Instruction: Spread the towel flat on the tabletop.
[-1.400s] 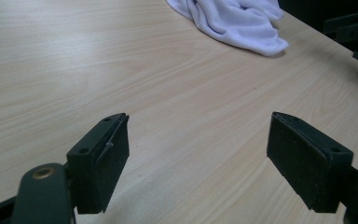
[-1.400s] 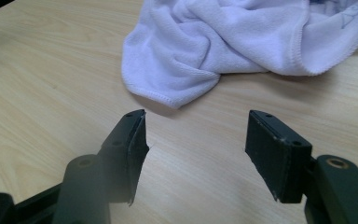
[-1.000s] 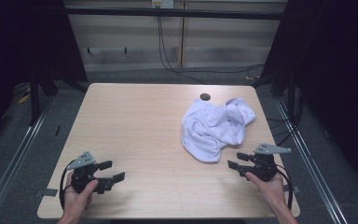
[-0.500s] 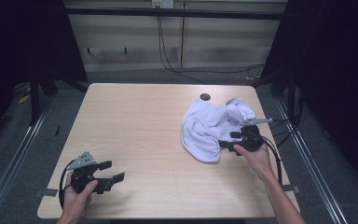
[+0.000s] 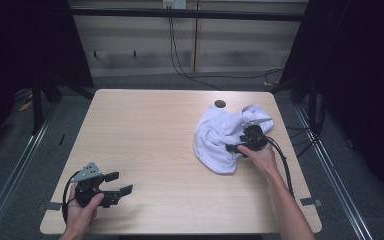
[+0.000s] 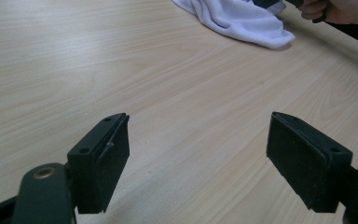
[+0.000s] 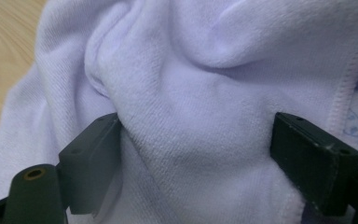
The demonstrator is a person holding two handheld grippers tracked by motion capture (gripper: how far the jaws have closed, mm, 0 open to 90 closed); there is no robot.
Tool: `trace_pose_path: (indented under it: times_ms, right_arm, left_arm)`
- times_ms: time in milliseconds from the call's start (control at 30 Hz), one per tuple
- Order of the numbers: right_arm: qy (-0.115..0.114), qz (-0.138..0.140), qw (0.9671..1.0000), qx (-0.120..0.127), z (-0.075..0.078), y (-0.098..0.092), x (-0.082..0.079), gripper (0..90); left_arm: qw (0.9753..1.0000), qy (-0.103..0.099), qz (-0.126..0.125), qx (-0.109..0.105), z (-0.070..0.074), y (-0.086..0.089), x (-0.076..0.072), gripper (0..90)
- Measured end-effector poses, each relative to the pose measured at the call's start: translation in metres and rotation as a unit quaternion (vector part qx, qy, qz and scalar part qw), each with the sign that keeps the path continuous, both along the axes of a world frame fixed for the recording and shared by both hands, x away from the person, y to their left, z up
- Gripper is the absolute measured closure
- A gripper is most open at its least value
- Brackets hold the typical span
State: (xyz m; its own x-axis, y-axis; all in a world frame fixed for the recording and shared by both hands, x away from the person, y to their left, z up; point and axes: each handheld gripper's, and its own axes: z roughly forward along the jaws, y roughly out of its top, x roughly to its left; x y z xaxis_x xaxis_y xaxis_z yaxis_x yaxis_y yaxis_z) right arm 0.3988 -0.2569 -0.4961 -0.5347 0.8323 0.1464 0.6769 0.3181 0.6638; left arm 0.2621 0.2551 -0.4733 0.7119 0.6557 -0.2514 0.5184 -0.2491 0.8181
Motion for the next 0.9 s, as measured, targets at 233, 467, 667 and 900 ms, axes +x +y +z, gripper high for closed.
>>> trace_pose_path:
  times_ms: [233,467,667,900]
  right_arm:
    - [-0.001,0.003,0.9993,-0.038,0.004,0.008,-0.011,54.1]
    - [-0.002,0.024,0.9994,0.025,-0.001,0.014,-0.032,65.5]
    - [0.005,0.067,0.9975,0.025,0.001,0.04,-0.053,66.3]
    - [0.004,0.118,0.9924,0.033,0.0,0.066,-0.073,66.5]
  left_arm:
    - [1.0,-0.002,-0.005,-0.002,0.001,-0.002,-0.002,21.0]
    - [0.9999,0.006,0.008,-0.012,0.001,-0.001,0.001,21.0]
    - [0.9998,0.005,0.014,-0.011,0.002,-0.003,0.0,23.1]
    - [0.9999,0.004,0.01,0.001,0.001,-0.006,0.0,26.5]
